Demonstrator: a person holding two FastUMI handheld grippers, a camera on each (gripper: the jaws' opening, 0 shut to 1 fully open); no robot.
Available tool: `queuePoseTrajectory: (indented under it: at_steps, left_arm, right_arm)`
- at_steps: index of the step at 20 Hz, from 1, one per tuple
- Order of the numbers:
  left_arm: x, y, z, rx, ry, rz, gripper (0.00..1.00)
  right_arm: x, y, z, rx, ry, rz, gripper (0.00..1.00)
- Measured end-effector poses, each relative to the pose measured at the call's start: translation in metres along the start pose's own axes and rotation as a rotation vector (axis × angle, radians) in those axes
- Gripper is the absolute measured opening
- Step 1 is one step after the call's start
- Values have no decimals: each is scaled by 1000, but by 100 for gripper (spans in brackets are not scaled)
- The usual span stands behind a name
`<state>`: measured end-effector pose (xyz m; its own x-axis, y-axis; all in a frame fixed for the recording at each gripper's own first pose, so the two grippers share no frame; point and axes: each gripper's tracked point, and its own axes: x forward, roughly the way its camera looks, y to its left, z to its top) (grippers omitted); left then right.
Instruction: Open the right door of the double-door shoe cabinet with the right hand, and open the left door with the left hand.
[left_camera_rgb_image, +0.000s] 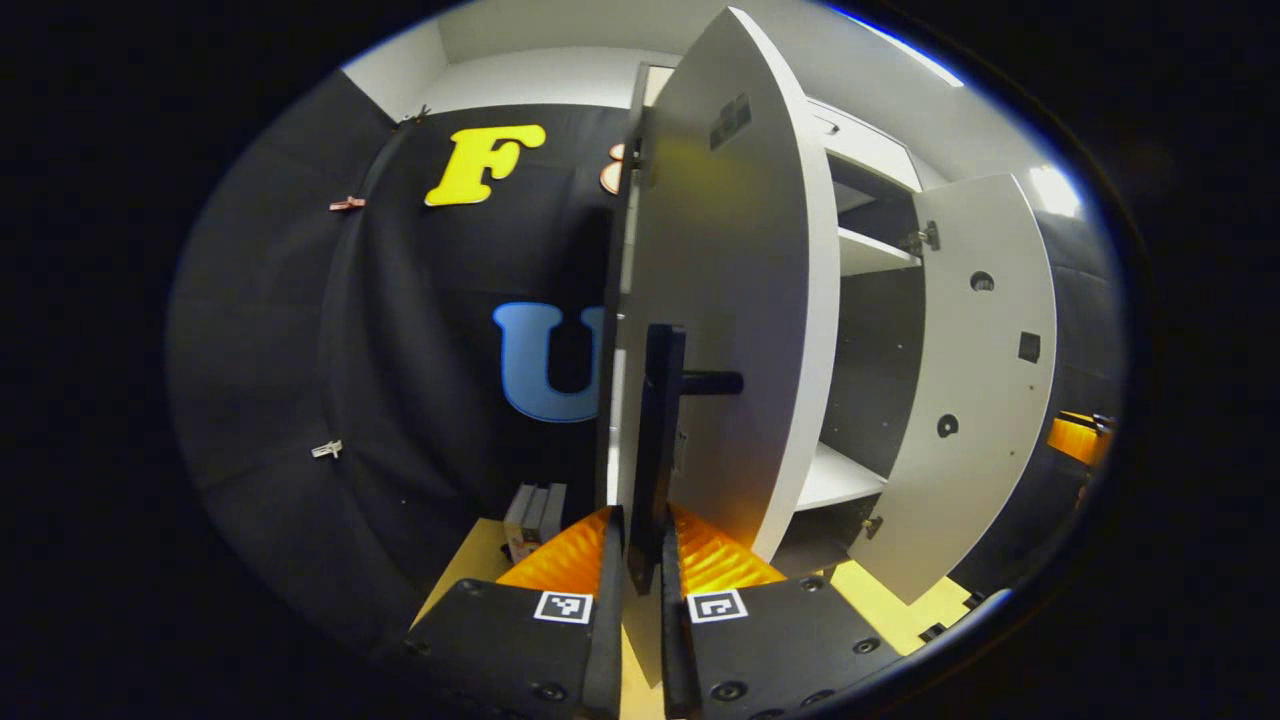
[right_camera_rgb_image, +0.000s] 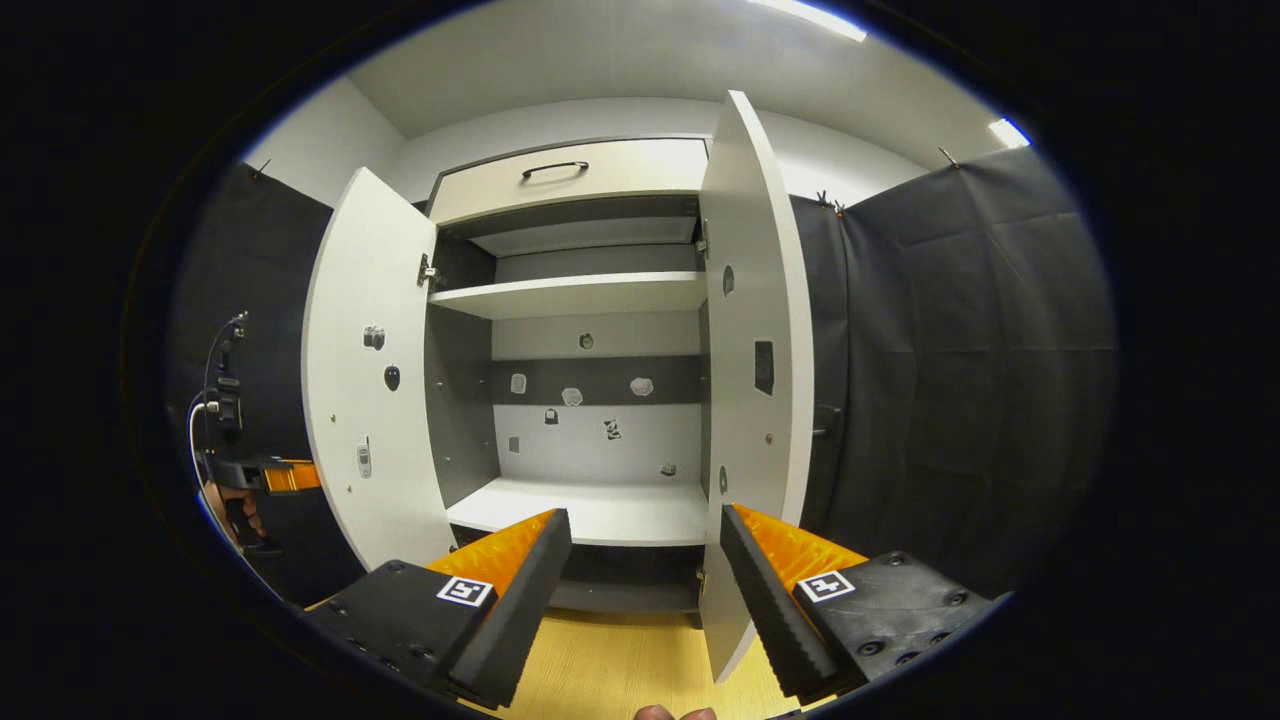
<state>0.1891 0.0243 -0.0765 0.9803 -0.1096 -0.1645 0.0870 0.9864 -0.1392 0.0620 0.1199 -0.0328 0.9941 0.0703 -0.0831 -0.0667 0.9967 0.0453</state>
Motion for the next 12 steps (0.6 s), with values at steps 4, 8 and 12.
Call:
queuePoseTrajectory:
  at_steps: [4,8,12]
  left_arm:
    - [-5,12,-1,-29,18,-31,22]
    - [-2,24,-1,31,4,2,30]
    - [-9,23,-3,15,1,16,30]
  right_arm:
    - [0,12,0,-8,2,14,94]
    - [-1,18,1,-8,1,19,94]
    - [-3,21,4,-9,-4,19,94]
